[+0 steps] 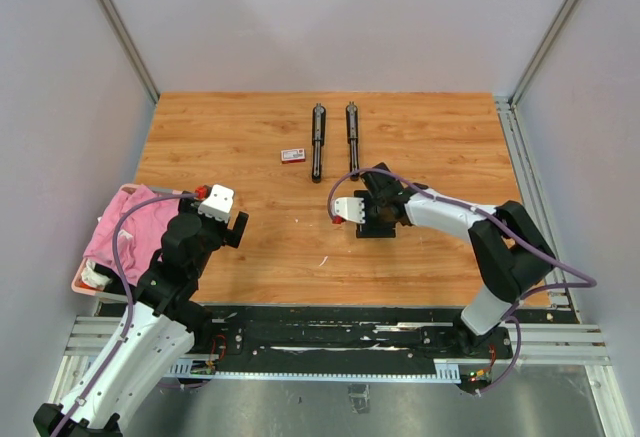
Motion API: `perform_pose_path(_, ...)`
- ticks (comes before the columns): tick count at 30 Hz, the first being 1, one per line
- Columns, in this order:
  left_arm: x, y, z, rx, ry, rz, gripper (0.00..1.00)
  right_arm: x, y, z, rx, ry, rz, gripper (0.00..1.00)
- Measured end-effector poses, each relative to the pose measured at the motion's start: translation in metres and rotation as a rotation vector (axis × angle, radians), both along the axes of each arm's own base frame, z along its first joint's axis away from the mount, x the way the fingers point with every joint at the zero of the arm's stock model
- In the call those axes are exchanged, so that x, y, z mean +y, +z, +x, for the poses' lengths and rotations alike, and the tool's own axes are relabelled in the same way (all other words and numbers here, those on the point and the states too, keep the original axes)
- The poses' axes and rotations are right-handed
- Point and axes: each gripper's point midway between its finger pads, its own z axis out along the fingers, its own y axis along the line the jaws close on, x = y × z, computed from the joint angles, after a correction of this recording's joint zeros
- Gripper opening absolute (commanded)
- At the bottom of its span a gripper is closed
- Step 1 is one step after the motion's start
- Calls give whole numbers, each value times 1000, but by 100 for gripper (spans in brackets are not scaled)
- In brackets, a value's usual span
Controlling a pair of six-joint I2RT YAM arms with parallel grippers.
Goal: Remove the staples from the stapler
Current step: Pick up the staple from the center of the board.
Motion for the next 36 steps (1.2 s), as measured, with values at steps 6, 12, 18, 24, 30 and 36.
perform_pose_path(6,0,0,0,0,0,0,98,7,1,6,-21,-9,-4,70)
perform_pose_path(12,0,0,0,0,0,0,98,23,3,27,-62,-46,-12,70)
perform_pose_path(18,0,0,0,0,0,0,98,31,6,40,-64,-93,0,71)
perform_pose_path(24,0,0,0,0,0,0,98,33,19,34,-24,-159,50,81)
perform_pose_path(30,0,0,0,0,0,0,98,20,58,32,88,-290,202,78)
perform_pose_path(36,0,-1,0,1,0,1,98,-5,74,41,233,-480,376,65)
